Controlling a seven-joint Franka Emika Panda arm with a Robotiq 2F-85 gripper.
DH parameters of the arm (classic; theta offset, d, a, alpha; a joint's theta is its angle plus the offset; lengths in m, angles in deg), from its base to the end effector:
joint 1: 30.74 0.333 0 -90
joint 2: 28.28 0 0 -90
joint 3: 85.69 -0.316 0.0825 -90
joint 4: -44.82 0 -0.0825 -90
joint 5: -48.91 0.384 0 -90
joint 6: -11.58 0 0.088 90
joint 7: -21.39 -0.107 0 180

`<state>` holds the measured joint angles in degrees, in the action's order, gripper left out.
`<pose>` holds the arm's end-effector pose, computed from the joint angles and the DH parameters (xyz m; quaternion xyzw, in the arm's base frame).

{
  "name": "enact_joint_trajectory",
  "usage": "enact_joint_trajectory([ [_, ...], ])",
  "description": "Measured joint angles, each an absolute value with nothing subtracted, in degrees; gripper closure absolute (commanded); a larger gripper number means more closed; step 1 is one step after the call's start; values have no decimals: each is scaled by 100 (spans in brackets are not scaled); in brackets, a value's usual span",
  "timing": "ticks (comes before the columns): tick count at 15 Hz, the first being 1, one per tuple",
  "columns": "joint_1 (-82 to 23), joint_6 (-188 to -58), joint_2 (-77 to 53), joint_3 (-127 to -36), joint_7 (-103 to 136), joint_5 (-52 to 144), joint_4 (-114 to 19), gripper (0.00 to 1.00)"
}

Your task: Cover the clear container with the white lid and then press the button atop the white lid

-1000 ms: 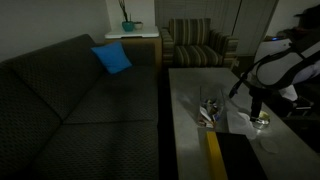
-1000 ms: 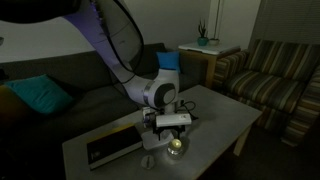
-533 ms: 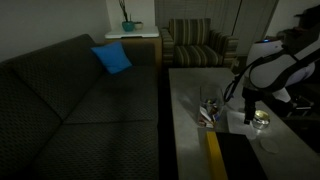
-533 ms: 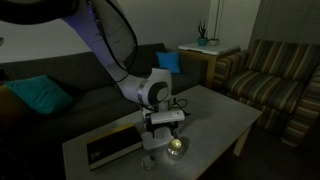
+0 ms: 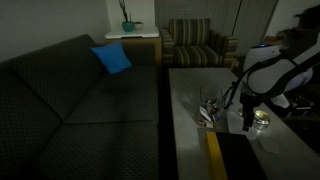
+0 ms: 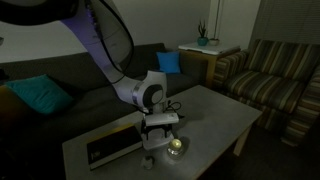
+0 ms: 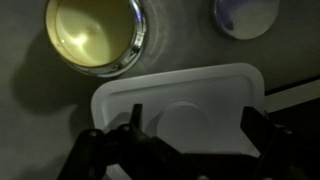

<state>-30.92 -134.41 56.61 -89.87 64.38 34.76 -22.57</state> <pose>0.6491 0.0396 -0.1371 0.8833 0.4653 -0.0569 0.0069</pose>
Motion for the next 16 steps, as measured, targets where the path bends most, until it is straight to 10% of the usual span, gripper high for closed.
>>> enact_joint_trajectory([
  [16,-3156,-13769,5646,-9084,6837,3479,-2360,0],
])
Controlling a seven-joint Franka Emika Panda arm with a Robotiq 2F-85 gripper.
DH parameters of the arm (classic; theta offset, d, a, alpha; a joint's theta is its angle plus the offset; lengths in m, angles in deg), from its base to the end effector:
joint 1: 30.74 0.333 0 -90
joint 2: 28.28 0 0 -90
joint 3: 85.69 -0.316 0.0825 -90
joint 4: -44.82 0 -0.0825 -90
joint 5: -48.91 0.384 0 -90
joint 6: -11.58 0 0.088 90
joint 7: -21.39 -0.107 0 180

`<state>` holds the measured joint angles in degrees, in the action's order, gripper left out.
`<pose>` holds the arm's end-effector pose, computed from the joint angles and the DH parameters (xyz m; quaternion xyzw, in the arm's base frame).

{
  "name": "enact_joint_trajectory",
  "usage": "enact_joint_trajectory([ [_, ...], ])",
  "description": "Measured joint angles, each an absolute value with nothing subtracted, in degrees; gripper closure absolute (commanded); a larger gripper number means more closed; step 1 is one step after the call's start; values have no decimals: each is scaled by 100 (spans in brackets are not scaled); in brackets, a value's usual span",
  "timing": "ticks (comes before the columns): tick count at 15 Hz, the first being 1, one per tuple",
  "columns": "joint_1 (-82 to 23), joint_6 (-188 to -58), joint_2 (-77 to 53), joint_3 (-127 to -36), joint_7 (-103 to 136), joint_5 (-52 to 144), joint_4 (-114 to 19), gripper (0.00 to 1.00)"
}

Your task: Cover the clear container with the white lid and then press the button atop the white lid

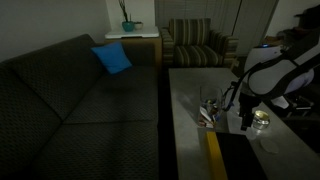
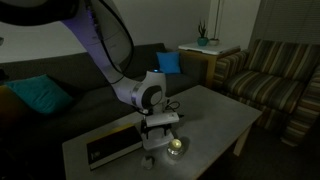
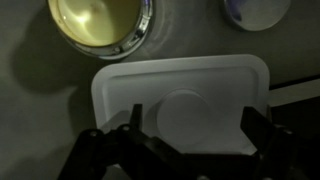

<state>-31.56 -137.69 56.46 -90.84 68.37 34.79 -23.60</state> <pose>0.6496 0.0433 -0.1360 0.8692 0.4934 -0.0322 0.0020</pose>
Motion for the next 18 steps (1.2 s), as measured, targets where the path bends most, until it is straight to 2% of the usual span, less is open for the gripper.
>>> enact_joint_trajectory([
  [13,-3198,-13893,5641,-9090,6698,3487,-2476,0],
  [14,-3197,-13893,5641,-9089,6644,3487,-2476,3],
  [16,-3196,-13893,5641,-9089,6523,3488,-2476,25],
  [18,-3195,-13893,5641,-9089,6411,3488,-2476,40],
])
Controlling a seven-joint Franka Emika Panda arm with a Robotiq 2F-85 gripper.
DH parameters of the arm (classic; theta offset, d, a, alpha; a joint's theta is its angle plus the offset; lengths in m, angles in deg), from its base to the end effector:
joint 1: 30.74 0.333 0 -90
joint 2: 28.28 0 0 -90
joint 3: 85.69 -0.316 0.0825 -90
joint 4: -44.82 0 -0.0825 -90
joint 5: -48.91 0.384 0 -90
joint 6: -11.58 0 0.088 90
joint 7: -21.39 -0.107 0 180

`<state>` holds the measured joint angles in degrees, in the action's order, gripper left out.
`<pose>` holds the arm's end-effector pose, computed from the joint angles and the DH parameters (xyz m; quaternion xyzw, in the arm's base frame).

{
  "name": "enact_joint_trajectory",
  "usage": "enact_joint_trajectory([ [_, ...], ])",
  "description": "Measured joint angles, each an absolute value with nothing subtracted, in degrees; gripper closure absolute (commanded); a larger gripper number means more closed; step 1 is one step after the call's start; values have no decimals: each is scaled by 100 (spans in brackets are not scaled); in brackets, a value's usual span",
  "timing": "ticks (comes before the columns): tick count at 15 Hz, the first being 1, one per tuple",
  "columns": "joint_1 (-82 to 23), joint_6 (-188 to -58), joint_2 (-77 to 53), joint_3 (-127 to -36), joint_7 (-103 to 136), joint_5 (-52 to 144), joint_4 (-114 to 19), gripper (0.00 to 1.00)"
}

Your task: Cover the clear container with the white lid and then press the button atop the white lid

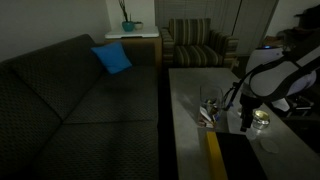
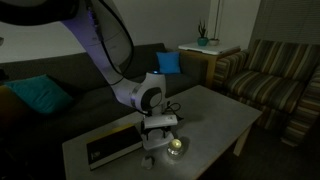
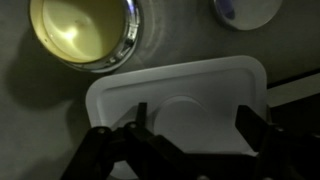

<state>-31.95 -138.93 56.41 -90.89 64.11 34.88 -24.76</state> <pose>0.6442 0.0405 -0.1402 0.8883 0.4583 -0.0299 0.0008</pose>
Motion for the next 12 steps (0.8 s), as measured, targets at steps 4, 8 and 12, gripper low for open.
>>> enact_joint_trajectory([
  [4,-3196,-13903,5623,-9081,6241,3488,-2469,69],
  [8,-3195,-13907,5617,-9072,6087,3488,-2458,71],
  [12,-3197,-13995,5618,-9032,5778,3488,-2456,71],
])
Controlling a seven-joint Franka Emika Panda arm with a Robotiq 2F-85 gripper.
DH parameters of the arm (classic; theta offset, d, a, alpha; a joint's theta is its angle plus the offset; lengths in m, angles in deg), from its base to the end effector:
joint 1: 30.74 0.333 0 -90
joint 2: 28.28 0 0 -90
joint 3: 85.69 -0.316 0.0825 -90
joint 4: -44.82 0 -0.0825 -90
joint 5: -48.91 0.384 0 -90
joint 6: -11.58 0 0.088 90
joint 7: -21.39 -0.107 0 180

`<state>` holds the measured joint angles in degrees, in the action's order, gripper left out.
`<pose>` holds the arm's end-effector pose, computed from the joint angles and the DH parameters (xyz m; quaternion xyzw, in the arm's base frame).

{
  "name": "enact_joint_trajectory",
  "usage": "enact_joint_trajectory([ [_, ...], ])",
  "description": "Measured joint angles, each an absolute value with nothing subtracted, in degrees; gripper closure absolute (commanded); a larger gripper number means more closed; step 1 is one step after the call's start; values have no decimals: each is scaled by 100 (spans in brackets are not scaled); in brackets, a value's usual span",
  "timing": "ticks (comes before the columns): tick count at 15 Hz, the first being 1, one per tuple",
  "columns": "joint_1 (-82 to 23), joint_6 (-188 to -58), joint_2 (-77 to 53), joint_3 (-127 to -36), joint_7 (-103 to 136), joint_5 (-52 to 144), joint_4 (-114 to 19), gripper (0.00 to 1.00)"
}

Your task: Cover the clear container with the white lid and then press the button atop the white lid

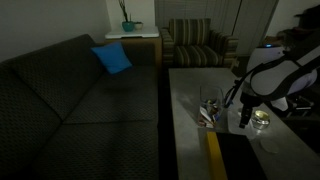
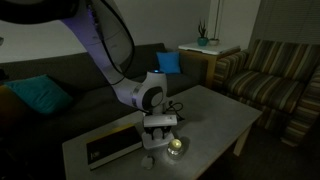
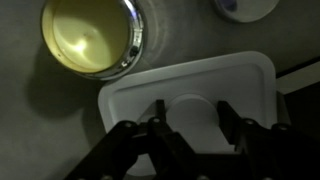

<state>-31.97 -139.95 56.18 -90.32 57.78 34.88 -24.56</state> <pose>0.6494 0.0353 -0.1355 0.9128 0.4078 -0.0198 0.0103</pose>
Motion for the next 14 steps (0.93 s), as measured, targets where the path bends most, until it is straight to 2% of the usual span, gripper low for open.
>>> enact_joint_trajectory([
  [7,-3295,-14267,5593,-8919,5606,3474,-2288,71],
  [14,-3160,-14996,5136,-8341,5485,3443,-2671,71],
])
